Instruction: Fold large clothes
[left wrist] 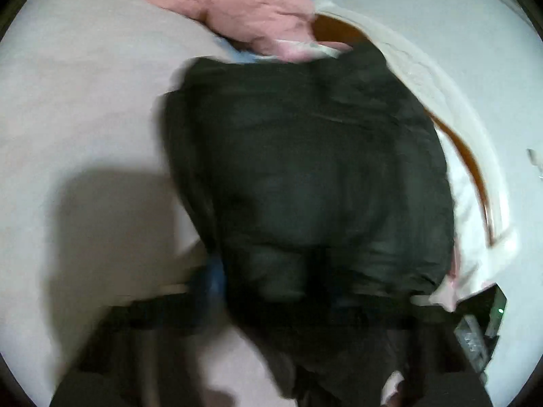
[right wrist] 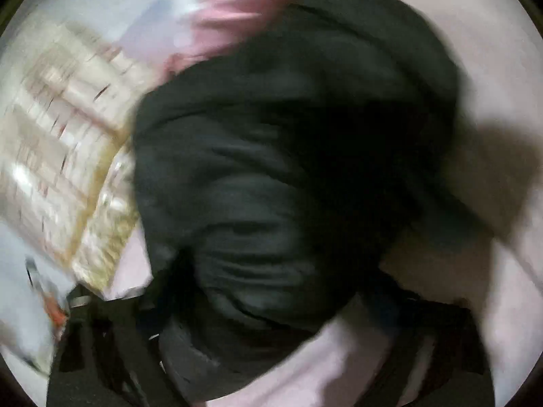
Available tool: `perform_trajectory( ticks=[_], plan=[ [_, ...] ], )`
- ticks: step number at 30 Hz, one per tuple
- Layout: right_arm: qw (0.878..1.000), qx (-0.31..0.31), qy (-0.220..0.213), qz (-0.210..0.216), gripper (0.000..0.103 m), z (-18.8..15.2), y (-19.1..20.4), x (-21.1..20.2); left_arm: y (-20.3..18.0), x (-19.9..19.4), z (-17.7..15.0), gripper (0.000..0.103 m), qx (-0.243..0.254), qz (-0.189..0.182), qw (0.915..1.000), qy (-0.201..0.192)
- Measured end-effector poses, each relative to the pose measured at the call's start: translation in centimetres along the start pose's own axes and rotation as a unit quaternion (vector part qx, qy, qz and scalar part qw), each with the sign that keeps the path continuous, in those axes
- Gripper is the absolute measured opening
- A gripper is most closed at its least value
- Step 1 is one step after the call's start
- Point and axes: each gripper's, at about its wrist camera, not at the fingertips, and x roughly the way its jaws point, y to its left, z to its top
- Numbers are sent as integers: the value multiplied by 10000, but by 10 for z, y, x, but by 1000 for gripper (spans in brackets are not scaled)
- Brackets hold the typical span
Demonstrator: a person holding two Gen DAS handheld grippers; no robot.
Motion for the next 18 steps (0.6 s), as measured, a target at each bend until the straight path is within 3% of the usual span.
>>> perform_trajectory(
  ticks=[2,5,9,10,11,12,14,16,18],
  plan=[
    [9997,-191,-101,-102,53,1,10,5,-9,1,13,26,331,256,9988,-252],
    [9994,-230,-124,-227,47,12,26,20,-27,10,37,22,808,675,9936,-419],
    [9992,-106,-154,-342,48,26,40,47,-29,22,54,24,979,1068,9887,-381],
    [9992,-54,-133,-375,53,26,38,47,-28,24,53,26,988,1111,9883,-340],
    [9991,-25,-125,-407,59,24,36,48,-28,21,49,34,1059,1189,9866,-351],
    [9988,-45,-146,-457,63,24,38,47,-32,15,42,44,1260,1357,9817,-449],
    [9963,-260,-167,-801,89,16,34,35,-45,1,26,58,1916,1777,9629,-678],
    [9897,-646,-336,-1236,95,8,44,19,-62,-21,9,69,2591,2235,9350,-931],
    [9851,-992,-413,-1346,96,2,54,0,-76,-58,-8,79,2881,2440,9159,-1361]
  ],
)
